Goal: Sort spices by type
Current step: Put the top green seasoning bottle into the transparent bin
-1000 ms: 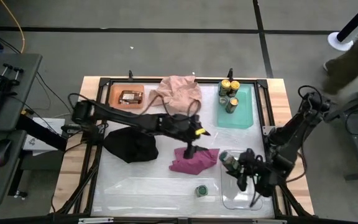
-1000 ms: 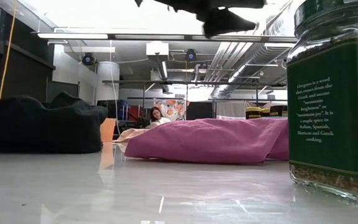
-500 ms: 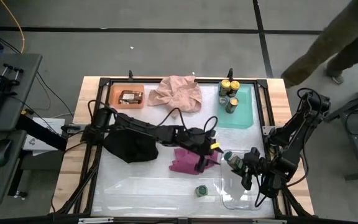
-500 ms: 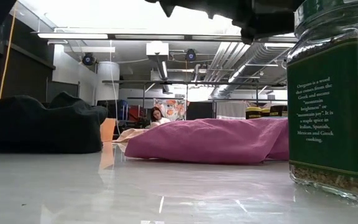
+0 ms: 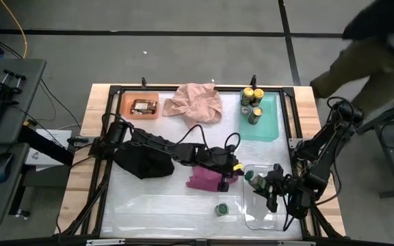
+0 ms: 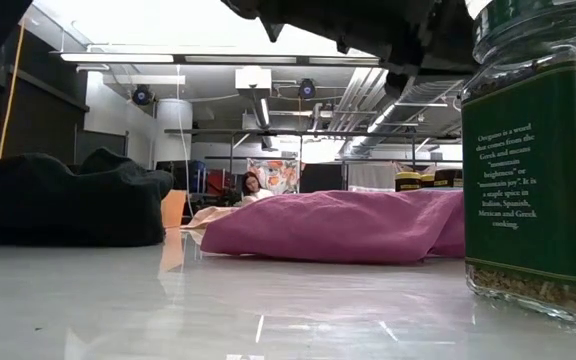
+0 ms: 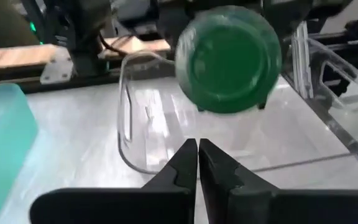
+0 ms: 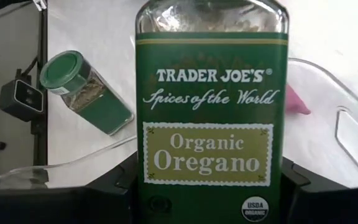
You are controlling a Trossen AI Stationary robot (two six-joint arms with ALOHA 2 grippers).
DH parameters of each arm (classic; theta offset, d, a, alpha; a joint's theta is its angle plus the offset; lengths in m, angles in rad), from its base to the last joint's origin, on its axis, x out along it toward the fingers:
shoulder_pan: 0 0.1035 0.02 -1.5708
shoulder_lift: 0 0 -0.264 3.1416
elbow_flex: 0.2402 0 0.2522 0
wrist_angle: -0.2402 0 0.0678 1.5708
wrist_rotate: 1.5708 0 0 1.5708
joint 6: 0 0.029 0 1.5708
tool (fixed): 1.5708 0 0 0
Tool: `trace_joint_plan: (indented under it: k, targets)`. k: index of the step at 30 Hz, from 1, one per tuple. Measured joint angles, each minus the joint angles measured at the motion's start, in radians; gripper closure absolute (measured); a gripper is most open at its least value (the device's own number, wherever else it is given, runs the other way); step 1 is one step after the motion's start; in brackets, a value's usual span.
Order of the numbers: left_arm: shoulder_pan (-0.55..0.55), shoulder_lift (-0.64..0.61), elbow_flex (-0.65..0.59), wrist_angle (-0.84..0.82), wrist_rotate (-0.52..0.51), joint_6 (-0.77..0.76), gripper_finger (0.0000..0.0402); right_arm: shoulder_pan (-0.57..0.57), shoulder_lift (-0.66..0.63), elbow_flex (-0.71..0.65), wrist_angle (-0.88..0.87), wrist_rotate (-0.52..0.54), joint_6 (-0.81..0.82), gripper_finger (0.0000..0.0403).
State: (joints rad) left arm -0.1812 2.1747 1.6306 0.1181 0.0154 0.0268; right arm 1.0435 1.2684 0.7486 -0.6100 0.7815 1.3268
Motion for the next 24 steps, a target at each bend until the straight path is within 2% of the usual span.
trace_joint_plan:
  k: [8, 13, 18, 24]
  targets:
    - [-0.001, 0.020, 0.000, 0.048, -0.001, -0.025, 0.0401, -0.004, 0.001, -0.004, -0.003, -0.015, -0.007, 0.0211]
    - [-0.004, 0.022, 0.000, 0.038, 0.001, -0.025, 0.0401, -0.027, 0.001, -0.059, 0.044, -0.082, 0.034, 0.0211]
    - [-0.003, 0.022, -0.001, 0.031, -0.009, -0.024, 0.0401, -0.056, 0.001, -0.091, 0.070, -0.084, 0.031, 0.0211]
    - [-0.004, 0.022, -0.001, -0.017, -0.026, -0.003, 0.0401, -0.101, 0.001, -0.092, 0.130, -0.139, -0.108, 0.0211]
